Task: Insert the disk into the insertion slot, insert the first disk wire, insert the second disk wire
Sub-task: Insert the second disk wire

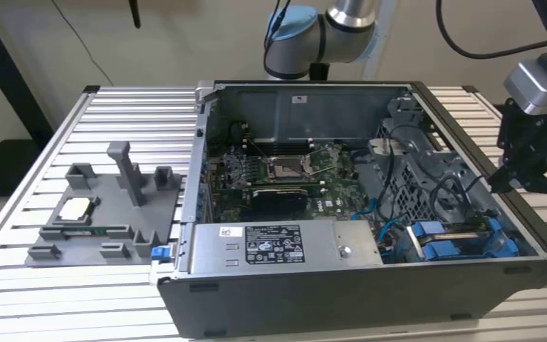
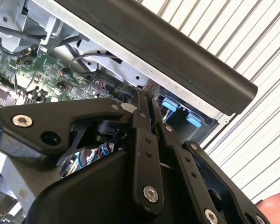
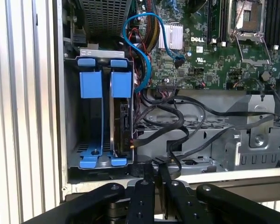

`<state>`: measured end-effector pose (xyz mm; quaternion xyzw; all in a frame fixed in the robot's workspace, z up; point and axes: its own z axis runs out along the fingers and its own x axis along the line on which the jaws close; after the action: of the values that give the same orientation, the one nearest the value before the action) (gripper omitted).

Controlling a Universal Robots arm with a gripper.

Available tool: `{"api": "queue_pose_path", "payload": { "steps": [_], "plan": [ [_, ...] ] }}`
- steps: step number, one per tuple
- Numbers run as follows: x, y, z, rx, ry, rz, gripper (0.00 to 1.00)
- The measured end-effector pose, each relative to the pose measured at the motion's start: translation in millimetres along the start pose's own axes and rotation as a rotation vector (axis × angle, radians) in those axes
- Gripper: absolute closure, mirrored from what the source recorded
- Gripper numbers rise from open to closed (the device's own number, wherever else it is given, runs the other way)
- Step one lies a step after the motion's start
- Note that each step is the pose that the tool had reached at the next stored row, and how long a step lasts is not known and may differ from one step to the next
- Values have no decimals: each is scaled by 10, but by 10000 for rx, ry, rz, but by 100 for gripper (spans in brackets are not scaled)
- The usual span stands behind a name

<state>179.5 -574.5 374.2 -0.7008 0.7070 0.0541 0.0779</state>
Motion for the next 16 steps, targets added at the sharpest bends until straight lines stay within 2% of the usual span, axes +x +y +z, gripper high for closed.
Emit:
{"api": "queue_pose_path", "payload": {
  "steps": [10, 16],
  "plan": [
    [-34, 225, -34, 25, -1, -5, 84],
    [-53, 312, -80, 30, 0, -5, 84]
  ]
}}
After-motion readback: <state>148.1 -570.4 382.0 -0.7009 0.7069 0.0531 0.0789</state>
